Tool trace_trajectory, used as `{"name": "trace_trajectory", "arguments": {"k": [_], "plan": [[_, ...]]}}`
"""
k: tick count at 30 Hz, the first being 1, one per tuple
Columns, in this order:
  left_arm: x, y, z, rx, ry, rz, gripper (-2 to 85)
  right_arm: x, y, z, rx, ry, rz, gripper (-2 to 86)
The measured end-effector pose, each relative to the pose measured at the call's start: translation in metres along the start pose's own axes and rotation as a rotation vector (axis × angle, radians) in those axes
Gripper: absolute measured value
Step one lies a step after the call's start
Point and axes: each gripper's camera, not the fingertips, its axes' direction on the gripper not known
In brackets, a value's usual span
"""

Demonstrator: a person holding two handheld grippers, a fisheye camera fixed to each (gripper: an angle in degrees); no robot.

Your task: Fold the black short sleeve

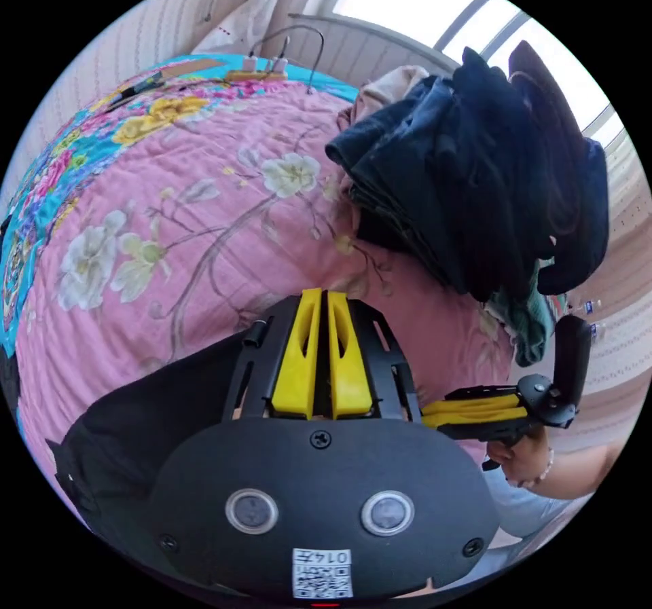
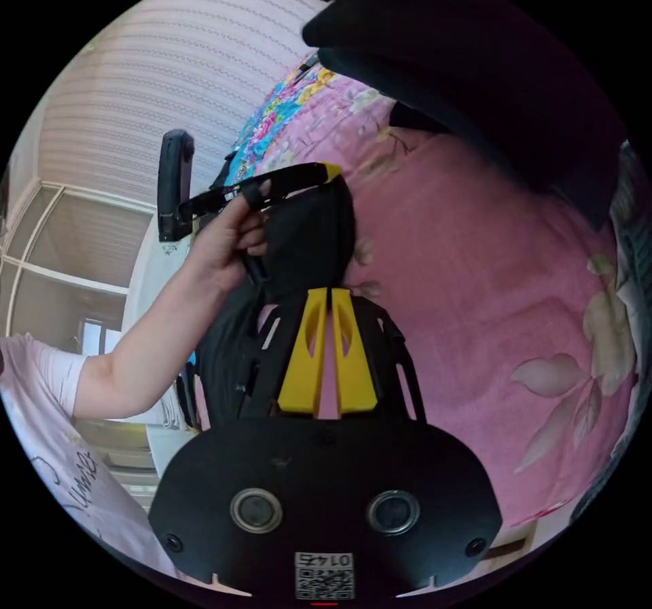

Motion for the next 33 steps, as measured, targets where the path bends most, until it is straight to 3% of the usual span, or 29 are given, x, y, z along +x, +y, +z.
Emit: {"name": "trace_trajectory", "arguments": {"k": [5, 9, 12, 18, 26, 33], "plan": [[-0.033, 0.076, -0.107, 0.243, 0.007, -0.115, -0.8, -0.035, 0.011, -0.012, 0.041, -0.248, -0.122, 0.4], [-0.056, 0.176, -0.190, 0.366, -0.036, -0.275, -0.8, -0.087, 0.032, 0.011, -0.067, -0.344, -0.261, 0.3], [-0.065, 0.237, -0.216, 0.312, -0.132, -0.378, -0.8, -0.112, 0.052, 0.044, -0.197, -0.347, -0.323, 0.2], [-0.089, 0.328, -0.221, 0.257, -0.144, -0.554, -0.6, -0.148, 0.095, 0.099, -0.387, -0.255, -0.437, 0.3], [-0.114, 0.396, -0.212, 0.204, -0.095, -0.707, 3.3, -0.164, 0.137, 0.149, -0.578, -0.115, -0.534, 0.8], [-0.113, 0.451, -0.241, 0.135, -0.163, -0.765, 5.0, -0.172, 0.166, 0.169, -0.758, -0.081, -0.626, 1.0]]}}
